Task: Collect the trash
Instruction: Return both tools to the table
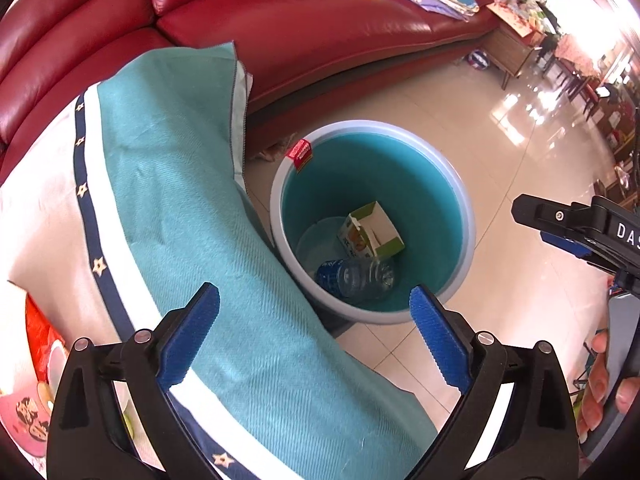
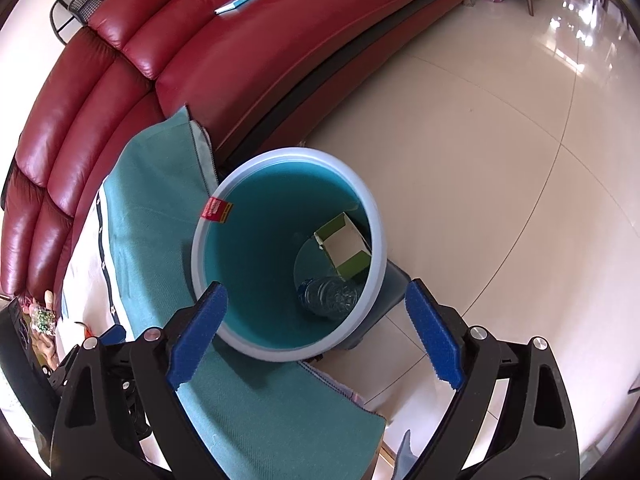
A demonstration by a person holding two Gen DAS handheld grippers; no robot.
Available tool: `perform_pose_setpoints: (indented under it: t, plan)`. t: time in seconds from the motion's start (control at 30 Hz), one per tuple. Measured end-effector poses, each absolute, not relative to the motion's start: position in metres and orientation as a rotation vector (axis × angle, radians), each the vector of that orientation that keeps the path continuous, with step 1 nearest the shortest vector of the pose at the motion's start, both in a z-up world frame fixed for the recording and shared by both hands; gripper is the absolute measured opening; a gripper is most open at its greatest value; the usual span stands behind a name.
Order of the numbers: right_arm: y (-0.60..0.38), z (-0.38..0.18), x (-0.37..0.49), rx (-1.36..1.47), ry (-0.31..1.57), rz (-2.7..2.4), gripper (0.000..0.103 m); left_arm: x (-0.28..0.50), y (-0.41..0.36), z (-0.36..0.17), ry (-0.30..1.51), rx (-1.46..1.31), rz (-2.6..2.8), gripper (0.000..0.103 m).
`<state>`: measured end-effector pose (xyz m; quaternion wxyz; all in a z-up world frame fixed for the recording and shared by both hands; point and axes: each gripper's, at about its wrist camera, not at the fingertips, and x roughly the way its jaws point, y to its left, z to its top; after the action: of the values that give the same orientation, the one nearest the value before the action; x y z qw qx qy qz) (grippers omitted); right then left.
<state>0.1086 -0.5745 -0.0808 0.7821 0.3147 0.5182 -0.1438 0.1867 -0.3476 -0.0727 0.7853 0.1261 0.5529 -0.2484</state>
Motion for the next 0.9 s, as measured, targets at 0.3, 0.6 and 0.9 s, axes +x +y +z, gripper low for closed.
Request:
perform_pose_setpoints:
  t: [0.3, 0.6, 0.9]
  plan:
    - [-0.517, -0.059, 0.107, 0.594, 1.144, -0.234, 0.09, 0.162, -0.289, -0.049, 1.167, 0.21, -0.499, 0.097]
    - [-0.438, -0.052, 0.106, 0.511, 1.176, -0.126, 0.09, 0.13, -0.194, -0.027, 1.135, 0.147, -0.384, 0.097]
    - [-0.36, -0.048, 0.103, 0.427, 1.225, 0.005, 0.09, 0.095, -0.096, -0.013, 1.104, 0.084, -0.22, 0.097]
